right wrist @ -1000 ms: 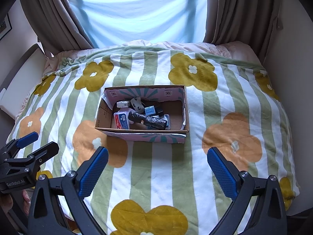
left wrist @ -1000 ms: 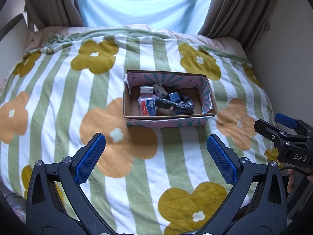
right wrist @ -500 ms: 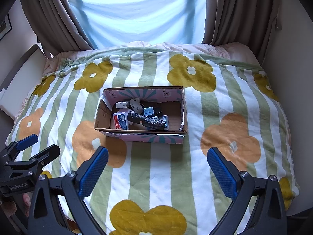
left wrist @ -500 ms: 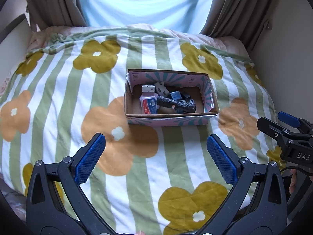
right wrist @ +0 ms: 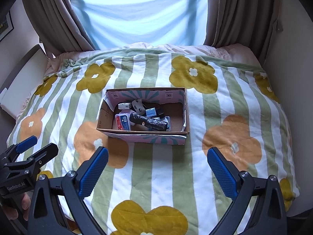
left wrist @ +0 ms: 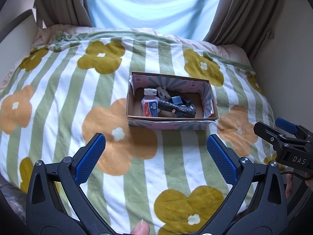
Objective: Organize objects
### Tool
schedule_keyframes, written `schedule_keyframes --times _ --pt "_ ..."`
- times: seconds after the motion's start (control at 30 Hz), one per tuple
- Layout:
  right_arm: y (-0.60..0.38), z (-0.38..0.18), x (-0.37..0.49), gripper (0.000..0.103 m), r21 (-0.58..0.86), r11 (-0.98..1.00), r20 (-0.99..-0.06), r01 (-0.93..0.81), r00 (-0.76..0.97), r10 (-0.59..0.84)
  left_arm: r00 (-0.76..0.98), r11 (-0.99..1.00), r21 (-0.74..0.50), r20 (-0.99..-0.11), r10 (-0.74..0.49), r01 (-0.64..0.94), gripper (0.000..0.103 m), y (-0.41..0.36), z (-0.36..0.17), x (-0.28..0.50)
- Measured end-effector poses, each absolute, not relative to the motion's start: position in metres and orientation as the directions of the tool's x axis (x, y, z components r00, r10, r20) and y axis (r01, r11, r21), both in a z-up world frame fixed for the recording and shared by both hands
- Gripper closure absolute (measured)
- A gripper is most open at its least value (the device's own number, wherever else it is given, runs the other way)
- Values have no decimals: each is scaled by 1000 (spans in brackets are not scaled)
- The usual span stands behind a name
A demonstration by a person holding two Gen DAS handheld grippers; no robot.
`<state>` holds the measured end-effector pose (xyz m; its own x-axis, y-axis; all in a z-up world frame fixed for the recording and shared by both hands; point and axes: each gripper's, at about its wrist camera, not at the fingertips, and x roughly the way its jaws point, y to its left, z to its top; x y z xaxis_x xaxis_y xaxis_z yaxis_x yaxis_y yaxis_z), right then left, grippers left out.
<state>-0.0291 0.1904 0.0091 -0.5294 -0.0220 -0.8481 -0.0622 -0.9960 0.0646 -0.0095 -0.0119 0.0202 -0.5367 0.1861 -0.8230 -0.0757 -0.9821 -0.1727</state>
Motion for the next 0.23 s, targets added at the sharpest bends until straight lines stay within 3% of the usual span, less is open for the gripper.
schedule_keyframes --times 0.23 --pt "190 9 -29 2 64 -996 -847 -62 -531 -22 -555 -984 -166 -813 174 -65 0 -17 24 -8"
